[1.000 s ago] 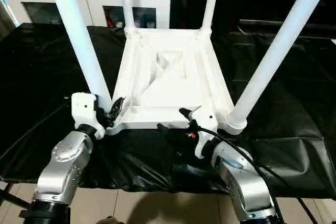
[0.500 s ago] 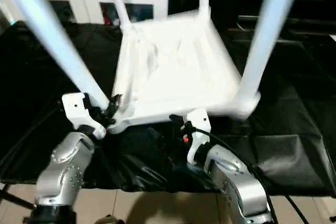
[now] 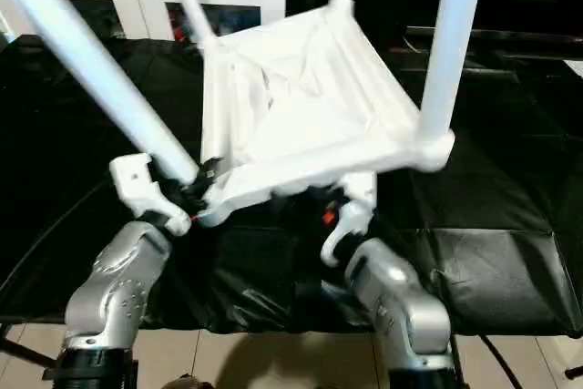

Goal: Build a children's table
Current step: Flip table

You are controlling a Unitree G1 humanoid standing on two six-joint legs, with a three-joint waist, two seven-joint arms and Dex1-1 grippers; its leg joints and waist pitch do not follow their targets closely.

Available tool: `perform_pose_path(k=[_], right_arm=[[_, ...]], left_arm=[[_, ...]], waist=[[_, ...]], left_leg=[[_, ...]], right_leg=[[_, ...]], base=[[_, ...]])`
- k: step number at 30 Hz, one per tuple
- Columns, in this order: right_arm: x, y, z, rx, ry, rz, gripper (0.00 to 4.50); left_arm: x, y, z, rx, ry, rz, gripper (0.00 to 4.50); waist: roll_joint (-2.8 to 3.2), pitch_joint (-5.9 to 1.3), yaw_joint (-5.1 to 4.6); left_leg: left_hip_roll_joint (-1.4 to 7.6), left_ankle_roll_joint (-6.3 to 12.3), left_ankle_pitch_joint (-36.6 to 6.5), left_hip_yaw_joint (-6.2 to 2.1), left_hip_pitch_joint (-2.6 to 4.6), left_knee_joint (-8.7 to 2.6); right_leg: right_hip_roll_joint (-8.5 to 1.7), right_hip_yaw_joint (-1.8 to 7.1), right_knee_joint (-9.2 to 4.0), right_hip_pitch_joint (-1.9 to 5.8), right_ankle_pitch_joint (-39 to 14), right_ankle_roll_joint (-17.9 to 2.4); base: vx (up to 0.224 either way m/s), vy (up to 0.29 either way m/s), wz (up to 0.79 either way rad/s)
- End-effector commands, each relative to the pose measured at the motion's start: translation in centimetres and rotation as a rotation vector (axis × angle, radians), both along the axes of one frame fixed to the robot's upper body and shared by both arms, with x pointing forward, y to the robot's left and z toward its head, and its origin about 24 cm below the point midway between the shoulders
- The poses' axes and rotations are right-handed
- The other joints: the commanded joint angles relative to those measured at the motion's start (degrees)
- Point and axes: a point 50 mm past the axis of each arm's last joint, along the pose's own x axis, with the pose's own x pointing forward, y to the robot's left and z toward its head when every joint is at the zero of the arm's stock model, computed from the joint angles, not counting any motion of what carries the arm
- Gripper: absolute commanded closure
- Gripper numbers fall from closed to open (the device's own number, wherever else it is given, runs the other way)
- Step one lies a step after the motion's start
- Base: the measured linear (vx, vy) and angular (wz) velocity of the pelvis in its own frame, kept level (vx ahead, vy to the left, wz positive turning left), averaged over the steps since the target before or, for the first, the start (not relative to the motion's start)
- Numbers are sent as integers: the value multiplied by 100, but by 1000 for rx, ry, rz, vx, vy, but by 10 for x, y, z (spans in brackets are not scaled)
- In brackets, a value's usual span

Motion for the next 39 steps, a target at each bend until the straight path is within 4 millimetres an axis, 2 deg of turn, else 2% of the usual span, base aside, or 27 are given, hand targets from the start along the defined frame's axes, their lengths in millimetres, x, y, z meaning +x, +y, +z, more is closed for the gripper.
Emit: perform_pose_path(k=[1, 4, 7, 11, 16, 19, 22, 25, 27, 29, 39], right_arm=[[5, -13, -7, -6, 55, -89, 0], [9, -17, -10, -15, 89, -128, 0], [9, -16, -9, -6, 91, -123, 0], [10, -19, -9, 4, 98, -140, 0], [17, -20, 2, 130, 58, -152, 0], [24, -19, 10, 223, 40, -153, 0], [31, -21, 11, 241, 43, -175, 0], [36, -20, 14, 252, 33, -160, 0], [36, -17, 16, 247, 24, -134, 0], [34, -16, 17, 255, 20, -120, 0], [28, -20, 20, 323, 2, -89, 0]], left_arm=[[-3, -11, 1, -159, 24, -54, 233], [-2, -11, 1, -165, 27, -52, 233], [-1, -9, 1, -173, 31, -33, 233], [0, -7, 1, -194, 38, -19, 233], [-1, -10, 0, -190, 40, -52, 233], [-3, -14, 0, -193, 47, -78, 233], [-3, -15, 0, -196, 50, -89, 233], [-3, -15, -1, -195, 52, -89, 233], [-3, -12, -2, -193, 54, -77, 233], [-3, -10, -2, -192, 55, -69, 233], [-1, -10, -2, -189, 53, -91, 233]], waist=[[-50, -287, 36], [-32, -290, 27], [-25, -303, 82], [-29, -301, 99], [-26, -308, 100], [-43, -313, 87], [-34, -323, 64], [-69, -328, 36], [-86, -342, 39], [-74, -344, 55], [-77, -378, 138]], left_leg=[[96, 123, -967, -39, -54, -391], [101, 100, -954, -30, -31, -387], [103, 112, -881, -22, -25, -375], [105, 110, -908, -22, -27, -383], [105, 85, -990, -27, -29, -389], [106, 113, -938, -27, -42, -387], [102, 112, -783, -25, -40, -372], [89, 161, -667, -10, -50, -355], [91, 213, -557, -7, -47, -344], [99, 232, -532, -2, -33, -340], [110, 220, -478, -2, -21, -333]], right_leg=[[-292, 292, -461, 317, -1120, -557], [-296, 295, -472, 306, -1271, -578], [-287, 296, -459, 308, -1178, -574], [-289, 293, -462, 308, -1213, -556], [-299, 293, -477, 308, -1352, -485], [-306, 291, -458, 314, -1242, -540], [-297, 287, -429, 321, -1036, -620], [-300, 285, -420, 337, -939, -674], [-298, 285, -407, 343, -886, -680], [-298, 286, -407, 332, -881, -687], [-308, 293, -392, 331, -917, -612]], base=[[0, 0, 0], [0, 0, 0], [0, 0, 0], [0, 0, 0], [0, 0, 0], [0, 0, 0], [0, 0, 0], [0, 0, 0], [0, 0, 0], [0, 0, 0], [0, 0, 0]])
